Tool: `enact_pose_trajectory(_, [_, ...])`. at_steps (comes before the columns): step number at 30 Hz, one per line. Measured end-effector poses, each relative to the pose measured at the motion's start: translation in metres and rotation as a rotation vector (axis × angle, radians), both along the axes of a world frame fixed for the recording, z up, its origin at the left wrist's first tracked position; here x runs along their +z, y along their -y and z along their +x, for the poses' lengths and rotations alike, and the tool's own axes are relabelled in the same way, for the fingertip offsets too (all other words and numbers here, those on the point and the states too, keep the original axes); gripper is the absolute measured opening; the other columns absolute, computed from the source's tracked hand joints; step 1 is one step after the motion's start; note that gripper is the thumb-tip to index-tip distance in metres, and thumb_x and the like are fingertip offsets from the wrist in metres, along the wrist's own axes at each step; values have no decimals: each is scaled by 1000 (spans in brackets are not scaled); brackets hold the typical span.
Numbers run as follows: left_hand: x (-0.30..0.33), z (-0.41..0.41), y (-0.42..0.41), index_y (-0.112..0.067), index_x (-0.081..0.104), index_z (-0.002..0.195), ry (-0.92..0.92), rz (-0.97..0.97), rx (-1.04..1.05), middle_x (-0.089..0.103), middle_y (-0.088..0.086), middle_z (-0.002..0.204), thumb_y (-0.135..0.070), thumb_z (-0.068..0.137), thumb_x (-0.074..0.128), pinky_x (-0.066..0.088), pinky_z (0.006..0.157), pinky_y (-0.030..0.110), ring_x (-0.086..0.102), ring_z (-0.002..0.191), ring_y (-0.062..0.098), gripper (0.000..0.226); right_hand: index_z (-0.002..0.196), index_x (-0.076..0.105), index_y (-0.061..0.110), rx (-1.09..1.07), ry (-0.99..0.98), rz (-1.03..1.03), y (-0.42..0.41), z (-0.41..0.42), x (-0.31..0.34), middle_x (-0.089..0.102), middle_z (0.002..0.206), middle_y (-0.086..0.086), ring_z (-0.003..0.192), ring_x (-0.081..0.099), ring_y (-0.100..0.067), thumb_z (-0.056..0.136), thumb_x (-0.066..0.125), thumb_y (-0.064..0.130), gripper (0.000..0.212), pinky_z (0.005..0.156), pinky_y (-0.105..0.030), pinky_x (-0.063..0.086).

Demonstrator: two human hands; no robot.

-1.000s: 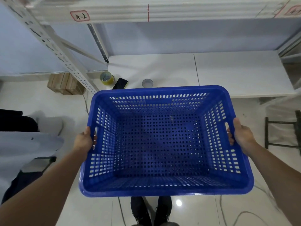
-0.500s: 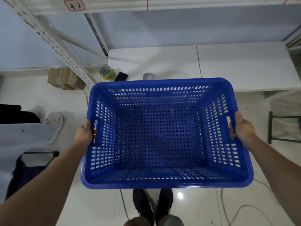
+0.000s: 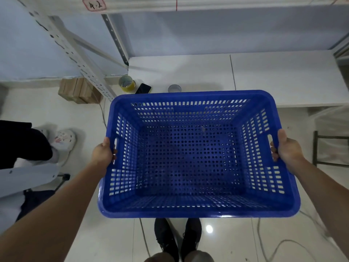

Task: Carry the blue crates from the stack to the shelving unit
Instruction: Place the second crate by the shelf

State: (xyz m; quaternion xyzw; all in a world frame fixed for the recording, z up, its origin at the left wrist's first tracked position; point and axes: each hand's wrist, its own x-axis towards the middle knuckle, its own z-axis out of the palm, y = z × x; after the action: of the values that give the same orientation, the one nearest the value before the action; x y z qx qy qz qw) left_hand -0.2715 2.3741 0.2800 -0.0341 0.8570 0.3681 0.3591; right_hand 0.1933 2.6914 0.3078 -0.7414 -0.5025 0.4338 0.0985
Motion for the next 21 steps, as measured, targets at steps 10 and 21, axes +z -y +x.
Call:
enact_pose_trajectory(10, [-9,-4,-2,-8,59,95,-28,11,-12,61,8,77,-54,103,31,47,62,38,50,58,24,55,81,56,11,14,-29,-12,-7,-2,-8,58,71,-10,55,48,-24,95,34,70,65,62,-39,45])
enact_pose_trajectory(21, [-15,9,6,-8,59,89,-164,-44,-75,61,11,77,-62,101,22,53,78,52,54,65,29,66,80,58,10,1,0,30,-5,-1,-15,61,72,-10,57,51,-25,97,32,69,67,61,-38,46])
